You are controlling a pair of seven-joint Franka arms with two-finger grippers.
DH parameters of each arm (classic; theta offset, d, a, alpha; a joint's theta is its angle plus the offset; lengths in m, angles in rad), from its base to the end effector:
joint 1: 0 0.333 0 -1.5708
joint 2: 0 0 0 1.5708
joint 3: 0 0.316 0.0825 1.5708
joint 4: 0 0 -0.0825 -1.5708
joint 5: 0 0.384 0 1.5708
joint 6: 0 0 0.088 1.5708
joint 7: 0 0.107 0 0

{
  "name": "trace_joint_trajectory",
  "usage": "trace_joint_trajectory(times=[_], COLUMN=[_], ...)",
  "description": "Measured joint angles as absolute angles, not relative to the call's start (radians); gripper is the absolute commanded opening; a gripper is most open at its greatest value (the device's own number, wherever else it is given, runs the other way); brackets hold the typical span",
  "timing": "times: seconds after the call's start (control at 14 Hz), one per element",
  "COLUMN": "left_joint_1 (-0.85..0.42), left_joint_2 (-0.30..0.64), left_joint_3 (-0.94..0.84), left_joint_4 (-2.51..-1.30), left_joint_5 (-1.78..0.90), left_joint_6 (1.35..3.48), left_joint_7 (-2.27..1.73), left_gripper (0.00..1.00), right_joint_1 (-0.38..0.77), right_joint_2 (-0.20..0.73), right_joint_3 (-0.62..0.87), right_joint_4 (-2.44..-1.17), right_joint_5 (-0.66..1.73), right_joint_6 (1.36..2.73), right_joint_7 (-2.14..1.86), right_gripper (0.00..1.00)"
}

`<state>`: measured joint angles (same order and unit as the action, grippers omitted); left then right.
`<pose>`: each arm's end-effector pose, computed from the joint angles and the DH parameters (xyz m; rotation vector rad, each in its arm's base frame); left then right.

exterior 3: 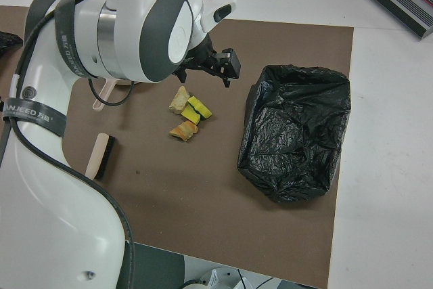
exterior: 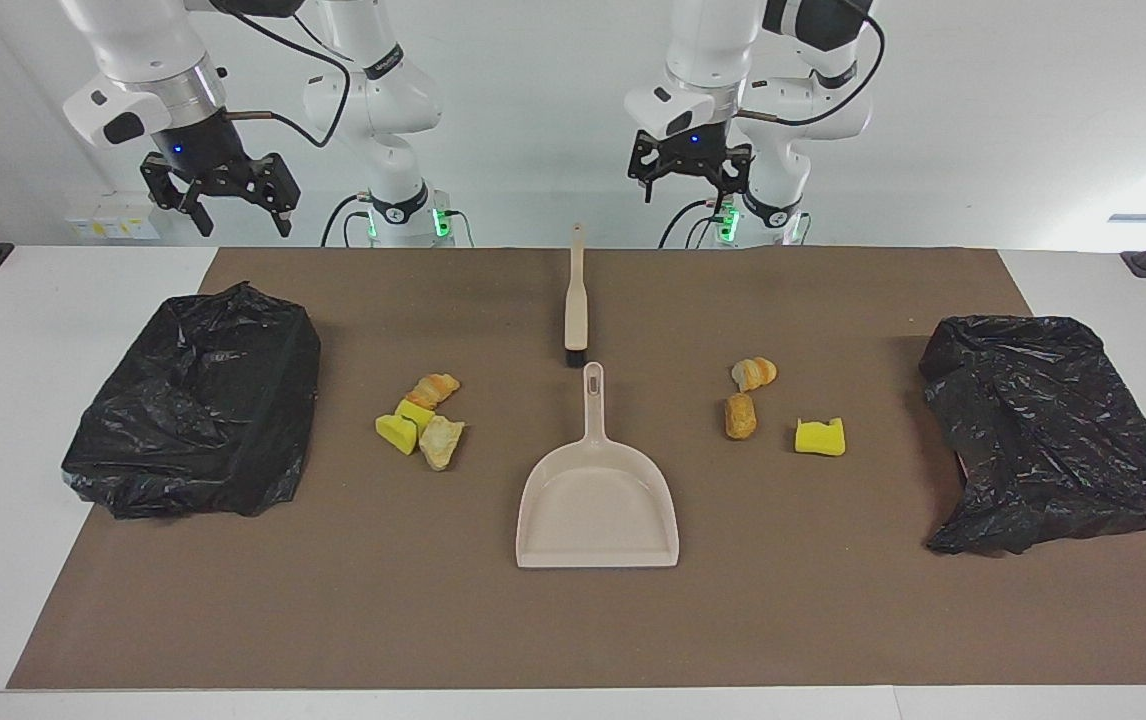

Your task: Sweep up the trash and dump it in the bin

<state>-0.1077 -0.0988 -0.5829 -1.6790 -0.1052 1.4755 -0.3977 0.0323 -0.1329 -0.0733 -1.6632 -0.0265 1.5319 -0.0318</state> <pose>0.3817 -0.3492 0.6101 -3.0833 0.4519 0.2025 0.5079 -0.0265 0.6481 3.1248 -0.0150 0.0010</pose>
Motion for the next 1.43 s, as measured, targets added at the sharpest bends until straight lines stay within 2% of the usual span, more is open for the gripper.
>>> trace_joint_trajectory(times=[0.21,0.5,0.93,1.43], left_joint_1=[-0.177,-0.293,-0.401,-0.457], left_joint_2=[-0.124,-0.16,-0.132,-0.021], left_joint_3=[-0.593,-0.596,-0.596,-0.595], left_joint_4=[-1.762,-1.946,-2.209,-2.25], left_joint_5=[-0.15,-0.176,-0.181,-0.182], left_joint_6=[1.542,1.73,2.035,2.188], left_joint_7=[-0.466,-0.552,-0.616,-0.679], left_gripper=[1.0,1.0,1.0,1.0], right_joint_1=[0.032,0.032,0.02,0.02], right_joint_2=[-0.133,-0.133,-0.134,-0.135], right_joint_3=[-0.073,-0.073,-0.074,-0.074], right_joint_4=[-1.663,-1.664,-1.665,-1.666], right_joint_5=[-0.026,-0.027,-0.027,-0.027], right_joint_6=[1.532,1.532,1.531,1.53], right_joint_7=[-0.033,-0.033,-0.033,-0.033], right_gripper=[1.0,1.0,1.0,1.0])
